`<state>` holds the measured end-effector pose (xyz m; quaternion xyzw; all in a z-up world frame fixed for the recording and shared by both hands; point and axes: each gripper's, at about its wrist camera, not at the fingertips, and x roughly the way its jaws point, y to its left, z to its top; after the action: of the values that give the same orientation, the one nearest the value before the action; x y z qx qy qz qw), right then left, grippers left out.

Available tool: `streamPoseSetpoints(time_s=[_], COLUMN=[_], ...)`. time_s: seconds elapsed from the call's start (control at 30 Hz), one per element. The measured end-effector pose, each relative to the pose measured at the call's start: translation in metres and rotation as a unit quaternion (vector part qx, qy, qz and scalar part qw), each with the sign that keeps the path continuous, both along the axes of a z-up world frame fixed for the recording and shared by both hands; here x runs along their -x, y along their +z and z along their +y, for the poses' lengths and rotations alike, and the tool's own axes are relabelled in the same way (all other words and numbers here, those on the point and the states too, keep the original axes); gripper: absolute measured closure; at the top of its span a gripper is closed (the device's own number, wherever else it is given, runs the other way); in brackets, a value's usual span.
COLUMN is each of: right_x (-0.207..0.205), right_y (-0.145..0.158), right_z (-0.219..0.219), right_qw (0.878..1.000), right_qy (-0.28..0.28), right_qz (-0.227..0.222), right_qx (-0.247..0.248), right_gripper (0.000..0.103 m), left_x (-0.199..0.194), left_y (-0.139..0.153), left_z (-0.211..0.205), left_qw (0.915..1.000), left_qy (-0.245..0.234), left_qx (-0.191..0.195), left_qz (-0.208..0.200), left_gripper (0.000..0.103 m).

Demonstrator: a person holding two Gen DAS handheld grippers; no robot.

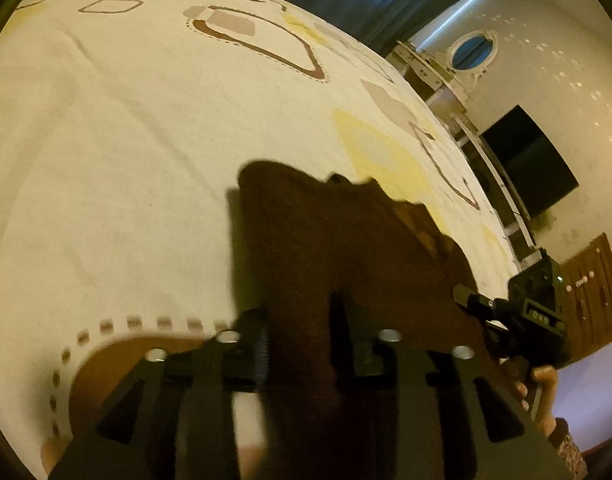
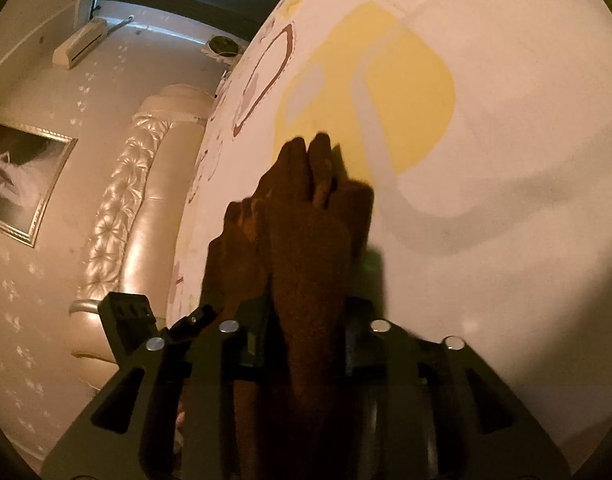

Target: Fold small clothes

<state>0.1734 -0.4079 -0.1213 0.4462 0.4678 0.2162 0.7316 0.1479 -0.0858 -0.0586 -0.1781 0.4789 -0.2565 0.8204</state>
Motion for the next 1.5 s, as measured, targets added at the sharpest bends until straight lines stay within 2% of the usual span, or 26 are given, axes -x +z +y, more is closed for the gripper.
streamPoseSetpoints(time_s=[0.07,0.1,0.2,0.33,0.37,0.43,0.47,0.5,0.57,0.83,0.93,1.03,1.17,1.23,1.3,1.4,1.5], right_x=[0.012,0.018,0.046,0.086,0.092,0.100,0.103,0.104,0.108,0.112,0.116,0.129,0.149,0.163,0.174,0.193,0.209], right_y=[0.003,0.006,0.010,0.009,0.009,0.010,0.009,0.007,-0.002,-0.008,-0.007,-0.004,0.003,0.009,0.016,0.031,0.048], right_z=[0.000,0.000,0.001,0.001,0.002,0.001,0.001,0.001,-0.002,-0.005,-0.005,-0.006,-0.004,0.000,0.004,0.017,0.038], right_qw=[1.000,1.000,0.999,0.998,0.999,0.999,0.999,0.999,0.999,0.999,0.998,0.998,0.999,0.999,0.999,0.997,0.989], right_qy=[0.003,0.005,0.014,0.026,0.025,0.019,0.015,0.013,0.006,-0.005,-0.015,-0.020,-0.022,-0.022,-0.022,-0.022,-0.017], right_qz=[0.003,0.002,0.000,0.003,0.004,0.008,0.013,0.020,0.022,0.016,0.021,0.029,0.039,0.042,0.039,0.030,0.022], right_qx=[-0.013,-0.017,-0.030,-0.050,-0.047,-0.040,-0.033,-0.022,-0.028,-0.047,-0.057,-0.052,-0.029,-0.010,0.009,0.069,0.149], right_gripper=[0.059,0.054,0.047,0.047,0.047,0.054,0.068,0.073,0.076,0.078,0.076,0.074,0.069,0.064,0.055,0.043,0.034], left_x=[0.015,0.023,0.053,0.085,0.092,0.097,0.100,0.100,0.101,0.105,0.112,0.123,0.144,0.154,0.167,0.183,0.195], left_y=[0.004,0.005,0.004,0.000,0.000,0.001,0.001,0.000,-0.002,-0.003,0.002,0.010,0.019,0.022,0.024,0.026,0.029], left_z=[0.001,0.002,0.009,0.018,0.018,0.016,0.013,0.012,0.007,0.006,0.006,0.005,0.008,0.009,0.010,0.010,0.008], left_qw=[0.9999,0.9998,0.9996,0.9988,0.9989,0.9995,0.9997,0.9998,0.9997,0.9996,0.9996,0.9982,0.9958,0.9942,0.9903,0.9845,0.9780], left_qy=[-0.012,-0.018,-0.026,-0.025,-0.024,-0.024,-0.022,-0.021,-0.024,-0.019,-0.012,-0.009,0.012,0.024,0.037,0.052,0.067], left_qx=[0.008,0.008,0.013,0.035,0.031,0.018,0.006,-0.003,-0.010,-0.015,-0.023,-0.053,-0.084,-0.096,-0.125,-0.157,-0.187], left_qz=[0.003,0.002,0.006,0.024,0.023,0.012,0.005,0.002,-0.001,-0.012,-0.014,-0.025,-0.034,-0.042,-0.049,-0.058,-0.064], left_gripper=[0.050,0.048,0.047,0.045,0.045,0.046,0.049,0.050,0.060,0.061,0.055,0.041,0.026,0.023,0.021,0.019,0.018])
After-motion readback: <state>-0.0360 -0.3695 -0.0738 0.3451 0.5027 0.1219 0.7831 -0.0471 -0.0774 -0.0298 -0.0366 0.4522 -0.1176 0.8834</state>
